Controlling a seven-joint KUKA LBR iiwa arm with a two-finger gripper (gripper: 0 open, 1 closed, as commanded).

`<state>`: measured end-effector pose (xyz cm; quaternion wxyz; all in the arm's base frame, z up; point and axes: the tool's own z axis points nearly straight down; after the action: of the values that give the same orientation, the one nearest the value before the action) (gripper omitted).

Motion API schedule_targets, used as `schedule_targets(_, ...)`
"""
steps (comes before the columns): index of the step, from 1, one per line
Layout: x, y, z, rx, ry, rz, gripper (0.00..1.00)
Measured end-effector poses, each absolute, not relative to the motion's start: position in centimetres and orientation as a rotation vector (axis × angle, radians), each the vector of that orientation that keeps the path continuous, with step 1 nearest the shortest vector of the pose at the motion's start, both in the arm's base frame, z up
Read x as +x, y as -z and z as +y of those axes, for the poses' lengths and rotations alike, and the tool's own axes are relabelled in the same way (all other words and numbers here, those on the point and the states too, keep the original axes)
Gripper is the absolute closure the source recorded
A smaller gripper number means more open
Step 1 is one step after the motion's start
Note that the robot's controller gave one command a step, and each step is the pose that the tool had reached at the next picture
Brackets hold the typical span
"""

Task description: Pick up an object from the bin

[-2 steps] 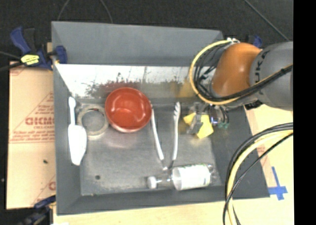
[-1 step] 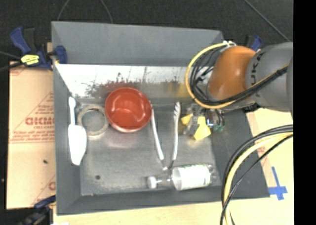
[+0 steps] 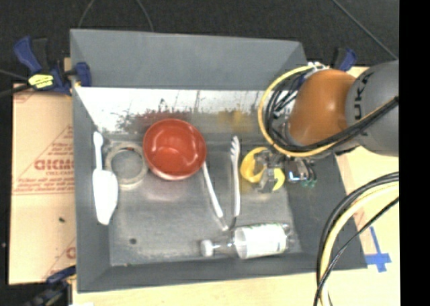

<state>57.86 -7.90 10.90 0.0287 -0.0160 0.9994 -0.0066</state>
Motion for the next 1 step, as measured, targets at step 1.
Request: schedule_targets(1,61.27,-18.62,-6.68,0.057,0.014,3.077,1.00)
